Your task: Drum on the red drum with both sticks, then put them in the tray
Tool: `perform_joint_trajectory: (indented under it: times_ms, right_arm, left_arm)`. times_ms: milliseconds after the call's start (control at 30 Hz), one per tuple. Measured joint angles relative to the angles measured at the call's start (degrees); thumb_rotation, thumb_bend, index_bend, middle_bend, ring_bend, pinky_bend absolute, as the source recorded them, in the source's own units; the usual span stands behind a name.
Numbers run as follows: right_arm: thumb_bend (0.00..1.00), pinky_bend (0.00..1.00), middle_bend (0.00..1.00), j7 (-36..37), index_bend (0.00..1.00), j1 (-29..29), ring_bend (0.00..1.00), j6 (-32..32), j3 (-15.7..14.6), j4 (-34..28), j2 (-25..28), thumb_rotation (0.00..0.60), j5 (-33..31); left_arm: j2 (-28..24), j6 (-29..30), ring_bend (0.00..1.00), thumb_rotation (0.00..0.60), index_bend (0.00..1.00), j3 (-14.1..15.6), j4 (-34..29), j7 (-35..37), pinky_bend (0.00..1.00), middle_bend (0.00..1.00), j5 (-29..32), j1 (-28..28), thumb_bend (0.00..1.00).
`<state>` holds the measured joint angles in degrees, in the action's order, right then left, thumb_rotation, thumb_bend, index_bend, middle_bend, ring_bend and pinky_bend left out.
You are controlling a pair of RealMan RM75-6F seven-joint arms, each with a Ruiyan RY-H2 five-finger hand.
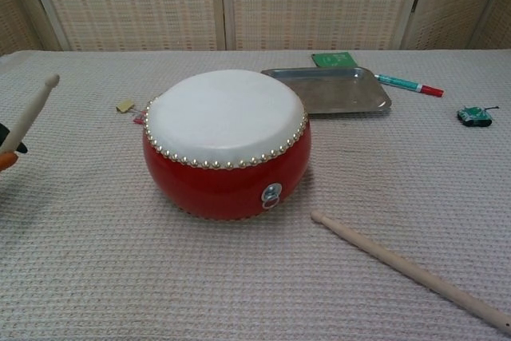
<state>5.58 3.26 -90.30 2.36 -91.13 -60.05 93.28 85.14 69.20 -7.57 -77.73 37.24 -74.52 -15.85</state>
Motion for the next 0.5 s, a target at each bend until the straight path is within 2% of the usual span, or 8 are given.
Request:
perform_joint_trajectory:
  times_ms: [267,300,500]
  right_arm:
    - [0.08,0.21,0.19,-1.25,0.14,0.01,0.1,0.22,0.05,-1.18,0.37,0.6,-0.32]
    - [0.08,0.21,0.19,-1.34,0.14,0.0,0.1,0.29,0.05,-1.24,0.38,0.6,-0.41]
    - [0.08,0.21,0.19,-1.78,0.14,0.05,0.1,0.64,0.17,-1.52,0.31,0.6,-0.96]
  left_arm:
    - [-0.68,-1.94,0.26,0.6,0.53,0.22,4.03,37.01,0.29,0.41,-4.71,0.35,0.41]
    - [-0.63,-2.57,0.26,0.6,0.52,0.33,5.21,43.7,0.29,0.41,-5.57,0.19,0.41]
    - [0.18,-4.32,0.31,0.6,0.46,1.04,11.03,65.78,0.35,0.41,-9.27,-1.04,0.42]
